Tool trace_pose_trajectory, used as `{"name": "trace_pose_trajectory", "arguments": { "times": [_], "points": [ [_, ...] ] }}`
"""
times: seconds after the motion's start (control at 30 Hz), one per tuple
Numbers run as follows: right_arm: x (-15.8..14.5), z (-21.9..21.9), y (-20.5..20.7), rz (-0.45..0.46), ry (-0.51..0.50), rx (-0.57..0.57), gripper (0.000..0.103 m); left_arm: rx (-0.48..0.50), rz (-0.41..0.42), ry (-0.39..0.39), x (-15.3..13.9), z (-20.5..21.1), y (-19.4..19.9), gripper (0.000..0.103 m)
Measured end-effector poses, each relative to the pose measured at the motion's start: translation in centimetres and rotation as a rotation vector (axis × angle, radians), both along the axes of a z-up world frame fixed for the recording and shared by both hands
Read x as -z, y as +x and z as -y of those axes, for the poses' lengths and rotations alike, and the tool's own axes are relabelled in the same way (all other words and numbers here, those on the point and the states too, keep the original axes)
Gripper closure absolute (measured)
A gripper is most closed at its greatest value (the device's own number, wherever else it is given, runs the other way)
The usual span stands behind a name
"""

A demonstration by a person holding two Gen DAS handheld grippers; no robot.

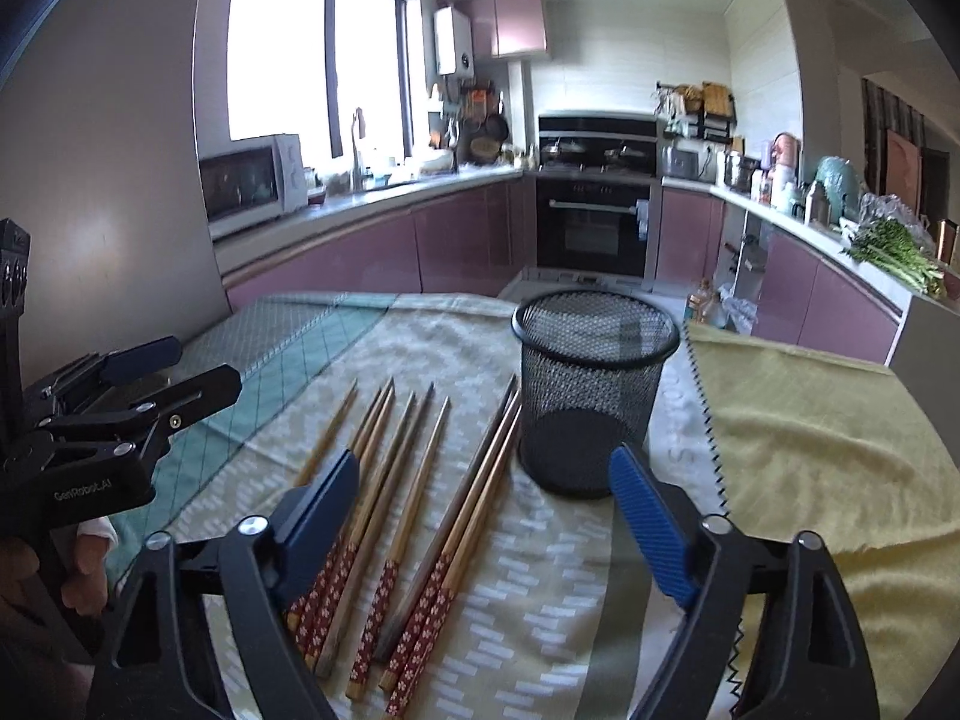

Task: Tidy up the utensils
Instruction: 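Lower the left gripper onto one wooden chopstick and close while the right gripper grasps another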

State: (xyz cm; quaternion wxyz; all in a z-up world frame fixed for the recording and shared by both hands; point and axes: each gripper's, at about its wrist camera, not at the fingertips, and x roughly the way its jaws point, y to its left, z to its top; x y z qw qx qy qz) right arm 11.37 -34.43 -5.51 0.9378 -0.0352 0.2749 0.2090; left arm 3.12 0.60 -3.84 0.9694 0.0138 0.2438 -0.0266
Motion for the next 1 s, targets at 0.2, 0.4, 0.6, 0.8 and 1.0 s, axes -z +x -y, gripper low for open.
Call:
{"name": "trace_pose_trajectory", "arguments": {
  "times": [0.2, 0.4, 0.6, 0.8, 1.0],
  "points": [
    [2.0, -0.4, 1.6, -0.119, -0.018, -0.011, 0.052, 0.05, -0.136, -0.012, 2.8, -0.4, 2.1, 0.037],
    [3.5, -0.5, 3.0, -0.206, -0.035, -0.012, 0.067, 0.068, -0.229, -0.024, 4.9, -0.6, 4.0, 0.051],
    [4.6, -1.1, 4.1, -0.267, -0.066, -0.015, 0.076, 0.097, -0.313, -0.045, 6.5, -0.1, 5.6, 0.062],
    [4.6, -1.2, 4.4, -0.288, -0.07, -0.018, 0.077, 0.122, -0.361, -0.059, 7.3, 0.3, 6.7, 0.072],
    [4.6, -1.4, 5.0, -0.298, -0.082, -0.017, 0.08, 0.133, -0.388, -0.057, 7.9, 1.1, 7.7, 0.078]
  ]
}}
